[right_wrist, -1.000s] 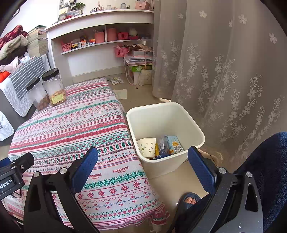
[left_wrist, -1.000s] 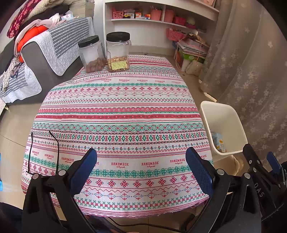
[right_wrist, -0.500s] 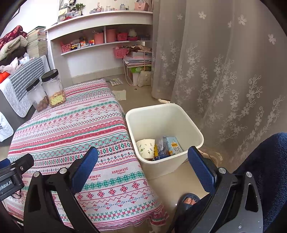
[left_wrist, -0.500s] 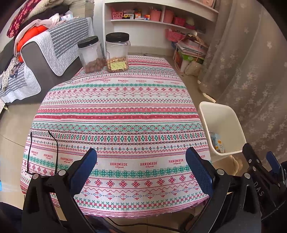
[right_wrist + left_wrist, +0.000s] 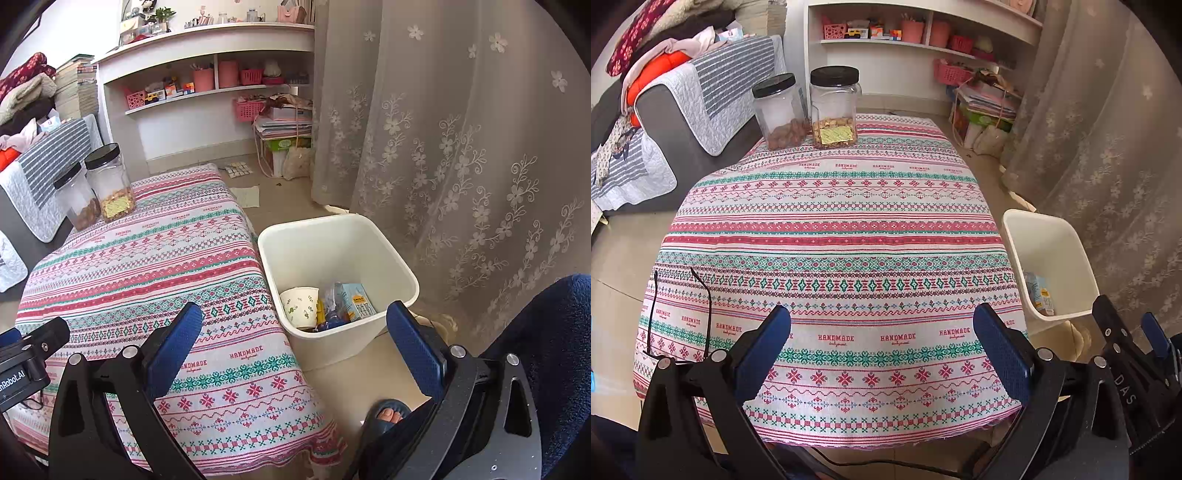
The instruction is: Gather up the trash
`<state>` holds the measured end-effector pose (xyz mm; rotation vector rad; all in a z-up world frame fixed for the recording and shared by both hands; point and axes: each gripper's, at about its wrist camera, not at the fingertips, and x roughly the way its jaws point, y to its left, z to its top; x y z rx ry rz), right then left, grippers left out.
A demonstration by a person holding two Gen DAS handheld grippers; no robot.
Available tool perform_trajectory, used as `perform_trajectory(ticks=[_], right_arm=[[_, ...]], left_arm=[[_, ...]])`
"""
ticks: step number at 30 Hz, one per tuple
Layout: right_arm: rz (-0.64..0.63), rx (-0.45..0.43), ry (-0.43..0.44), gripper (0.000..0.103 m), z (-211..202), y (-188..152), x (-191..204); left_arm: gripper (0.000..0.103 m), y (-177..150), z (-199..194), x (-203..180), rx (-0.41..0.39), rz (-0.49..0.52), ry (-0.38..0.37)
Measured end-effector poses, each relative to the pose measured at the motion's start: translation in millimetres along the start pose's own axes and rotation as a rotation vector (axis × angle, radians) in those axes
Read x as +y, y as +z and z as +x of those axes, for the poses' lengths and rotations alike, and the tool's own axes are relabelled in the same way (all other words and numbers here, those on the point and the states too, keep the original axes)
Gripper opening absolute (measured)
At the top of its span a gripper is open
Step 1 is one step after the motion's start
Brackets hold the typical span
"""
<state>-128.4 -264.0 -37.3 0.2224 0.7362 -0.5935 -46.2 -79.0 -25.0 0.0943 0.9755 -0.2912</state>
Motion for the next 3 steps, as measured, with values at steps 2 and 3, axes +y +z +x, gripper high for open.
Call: perform_trajectory(ticks=[2,3], right_arm=[[0.000,-0.002,-0.002,0.096,-0.2,0.0,0.0],[0.000,-0.002,-0.002,0.096,-0.2,0.1,-0.1]], left_arm=[[0.096,0.5,0.6,0.7,0.003,-0.003,-0.004],[0.096,0.7,0.7,0.5,0.002,-0.002,0.000]])
